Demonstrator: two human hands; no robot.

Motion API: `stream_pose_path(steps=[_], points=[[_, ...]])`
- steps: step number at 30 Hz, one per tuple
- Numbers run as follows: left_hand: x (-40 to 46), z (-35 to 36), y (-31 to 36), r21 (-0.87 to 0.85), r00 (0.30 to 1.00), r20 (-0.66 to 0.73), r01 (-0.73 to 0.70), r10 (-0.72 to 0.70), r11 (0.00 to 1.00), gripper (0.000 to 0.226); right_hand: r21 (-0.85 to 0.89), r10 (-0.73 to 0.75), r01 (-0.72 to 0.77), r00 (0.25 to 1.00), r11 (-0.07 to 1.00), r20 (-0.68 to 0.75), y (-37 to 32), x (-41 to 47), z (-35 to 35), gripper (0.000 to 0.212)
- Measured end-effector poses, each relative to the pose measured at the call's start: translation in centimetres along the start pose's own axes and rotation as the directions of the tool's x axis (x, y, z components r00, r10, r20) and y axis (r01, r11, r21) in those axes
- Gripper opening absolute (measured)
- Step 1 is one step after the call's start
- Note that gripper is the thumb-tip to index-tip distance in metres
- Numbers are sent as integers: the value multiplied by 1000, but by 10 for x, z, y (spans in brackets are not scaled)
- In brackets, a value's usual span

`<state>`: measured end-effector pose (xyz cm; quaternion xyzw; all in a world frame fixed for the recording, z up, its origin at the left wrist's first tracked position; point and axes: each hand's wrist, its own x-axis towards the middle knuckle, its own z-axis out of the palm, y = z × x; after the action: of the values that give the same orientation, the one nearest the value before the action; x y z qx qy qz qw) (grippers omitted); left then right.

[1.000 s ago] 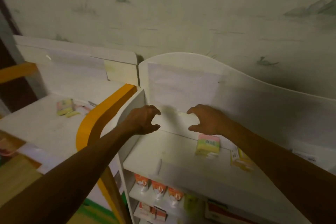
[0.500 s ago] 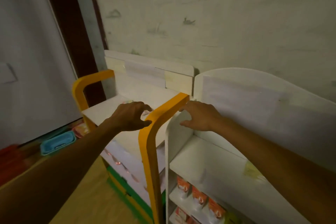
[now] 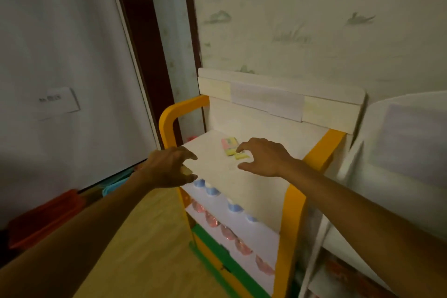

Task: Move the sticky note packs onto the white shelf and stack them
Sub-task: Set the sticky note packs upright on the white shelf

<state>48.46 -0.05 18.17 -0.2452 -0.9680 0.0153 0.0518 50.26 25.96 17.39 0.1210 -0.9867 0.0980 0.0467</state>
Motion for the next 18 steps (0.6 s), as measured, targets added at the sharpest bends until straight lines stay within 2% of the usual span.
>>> stream_pose_path(steps=[4, 10, 18], points=[[17, 15, -48, 0, 999, 30, -32, 32, 999, 58, 25, 53, -54, 998, 998, 23, -24, 35, 18, 50], [60, 47, -75, 25, 989, 54, -140, 139, 990, 61, 38, 133, -134, 990, 990, 37, -29, 76, 35, 49], [125, 92, -82, -156, 988, -30, -158, 155, 975, 66, 59, 227, -225, 973, 973, -30, -2, 129, 67, 48]])
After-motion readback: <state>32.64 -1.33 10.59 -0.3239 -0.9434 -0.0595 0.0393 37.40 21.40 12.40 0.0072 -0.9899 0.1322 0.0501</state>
